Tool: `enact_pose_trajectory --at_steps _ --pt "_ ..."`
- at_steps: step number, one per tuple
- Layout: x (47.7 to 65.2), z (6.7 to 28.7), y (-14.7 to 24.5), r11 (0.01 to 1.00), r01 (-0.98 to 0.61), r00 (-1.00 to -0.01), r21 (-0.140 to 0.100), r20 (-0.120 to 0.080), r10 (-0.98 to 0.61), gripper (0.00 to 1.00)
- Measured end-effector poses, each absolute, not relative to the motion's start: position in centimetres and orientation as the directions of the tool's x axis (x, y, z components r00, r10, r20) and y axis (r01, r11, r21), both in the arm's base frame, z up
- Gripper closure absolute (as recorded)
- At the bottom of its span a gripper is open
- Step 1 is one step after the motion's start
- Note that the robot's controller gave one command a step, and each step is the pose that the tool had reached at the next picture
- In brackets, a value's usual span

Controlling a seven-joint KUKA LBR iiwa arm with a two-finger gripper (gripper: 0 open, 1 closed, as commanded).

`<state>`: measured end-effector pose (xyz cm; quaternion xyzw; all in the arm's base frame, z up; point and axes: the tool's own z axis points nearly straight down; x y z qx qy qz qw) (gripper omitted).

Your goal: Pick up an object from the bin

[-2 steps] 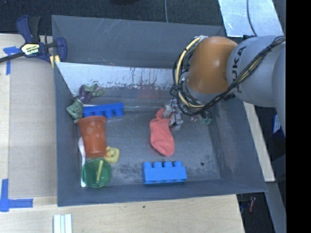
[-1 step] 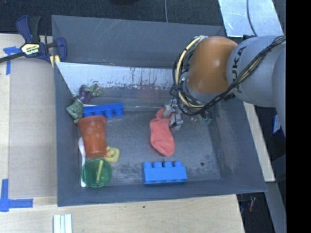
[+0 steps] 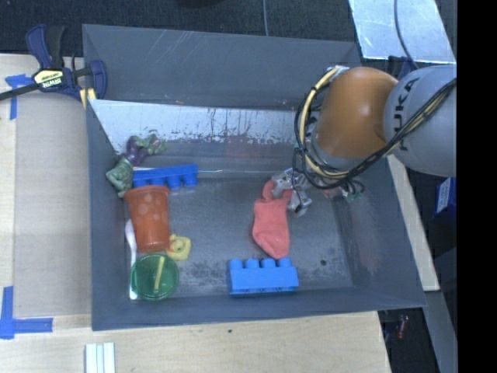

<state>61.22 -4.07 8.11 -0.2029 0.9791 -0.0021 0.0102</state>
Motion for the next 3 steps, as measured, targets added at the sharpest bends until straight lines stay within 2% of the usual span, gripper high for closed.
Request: enact_pose_trajectory --at_steps 1,2,3 --pt "58.8 7.7 -3.9 0.667 -0.745 -0.667 -0.022 -0.015 -0.745 1.00" --pt "58.7 14.1 -5.4 0.608 -0.794 -0.608 -0.014 -0.011 -0.794 1.00" --pt "59.6 22.4 -4.6 0.534 -0.845 -0.534 -0.014 -0.011 -0.845 1.00"
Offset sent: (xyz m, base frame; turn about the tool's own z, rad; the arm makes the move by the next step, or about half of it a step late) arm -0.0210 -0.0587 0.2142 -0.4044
